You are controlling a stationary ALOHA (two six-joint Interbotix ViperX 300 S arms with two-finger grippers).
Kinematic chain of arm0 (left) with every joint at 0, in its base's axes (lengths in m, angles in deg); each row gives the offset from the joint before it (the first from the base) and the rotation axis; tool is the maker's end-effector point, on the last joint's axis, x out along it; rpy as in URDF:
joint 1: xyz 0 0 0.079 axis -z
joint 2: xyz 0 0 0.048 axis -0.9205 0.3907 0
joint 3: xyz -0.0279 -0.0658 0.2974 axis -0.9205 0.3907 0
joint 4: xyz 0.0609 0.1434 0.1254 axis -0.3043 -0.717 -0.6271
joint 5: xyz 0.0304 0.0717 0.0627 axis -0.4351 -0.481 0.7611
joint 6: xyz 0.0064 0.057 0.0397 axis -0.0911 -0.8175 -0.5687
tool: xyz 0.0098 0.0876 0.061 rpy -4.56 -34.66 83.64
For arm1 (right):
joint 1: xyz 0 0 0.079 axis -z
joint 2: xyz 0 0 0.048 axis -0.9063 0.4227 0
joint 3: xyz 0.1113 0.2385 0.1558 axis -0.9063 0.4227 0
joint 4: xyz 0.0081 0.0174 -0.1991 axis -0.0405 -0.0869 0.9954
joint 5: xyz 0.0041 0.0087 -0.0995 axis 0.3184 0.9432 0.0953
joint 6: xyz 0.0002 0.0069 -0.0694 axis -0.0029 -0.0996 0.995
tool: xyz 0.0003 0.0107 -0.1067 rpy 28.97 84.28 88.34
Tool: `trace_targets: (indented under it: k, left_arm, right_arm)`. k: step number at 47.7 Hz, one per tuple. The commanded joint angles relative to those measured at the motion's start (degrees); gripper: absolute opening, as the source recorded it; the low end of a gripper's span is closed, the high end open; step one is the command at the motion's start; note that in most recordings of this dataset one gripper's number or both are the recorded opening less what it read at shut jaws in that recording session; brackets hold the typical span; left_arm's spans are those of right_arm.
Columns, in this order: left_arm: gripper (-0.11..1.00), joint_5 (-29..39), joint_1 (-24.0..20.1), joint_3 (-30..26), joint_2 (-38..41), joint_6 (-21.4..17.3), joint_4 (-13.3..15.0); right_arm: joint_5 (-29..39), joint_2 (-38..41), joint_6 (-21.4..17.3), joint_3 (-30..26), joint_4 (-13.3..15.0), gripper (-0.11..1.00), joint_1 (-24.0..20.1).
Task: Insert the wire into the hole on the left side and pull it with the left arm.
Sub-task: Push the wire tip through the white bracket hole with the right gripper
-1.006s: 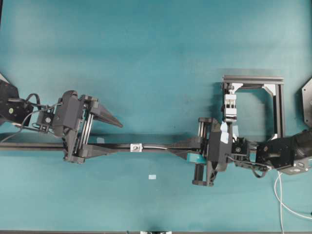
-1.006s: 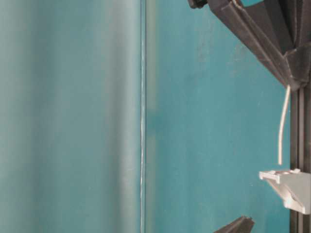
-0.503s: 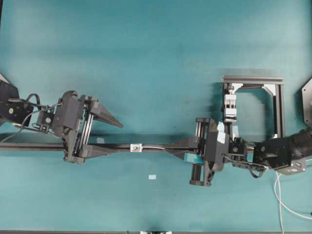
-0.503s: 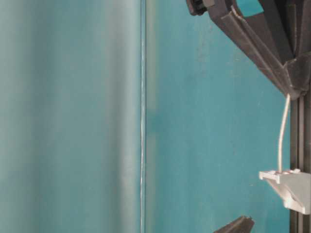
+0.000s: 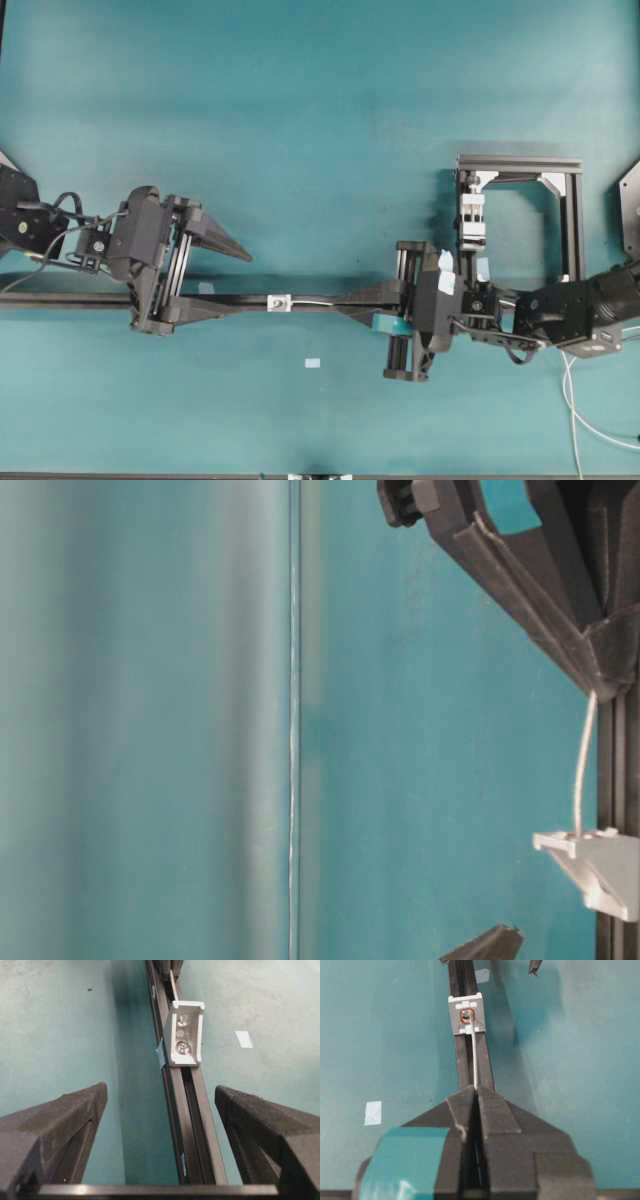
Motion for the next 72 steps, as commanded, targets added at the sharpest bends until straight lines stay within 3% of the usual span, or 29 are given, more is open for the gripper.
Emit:
trace_targets:
  k: [1,31,72]
  left_arm:
    - [0.51,-0.26,0.18,-0.62,-0.88,0.0,-0.09]
    - [0.51,-0.18,0.18,-1.05,-0.97,0.0,-0.09]
    - [0.51,0.18,0.26,-1.58,-0.88,1.32,-0.09]
  right_arm:
    - [0.09,-0.26,0.26,-1.05,-0.09,0.05,0.62]
    - [0.09,1.41,2.55,-4.31,0.0,0.05,1.85]
    - [0.53,3.52,2.9,-7.65,1.05,0.05,3.52]
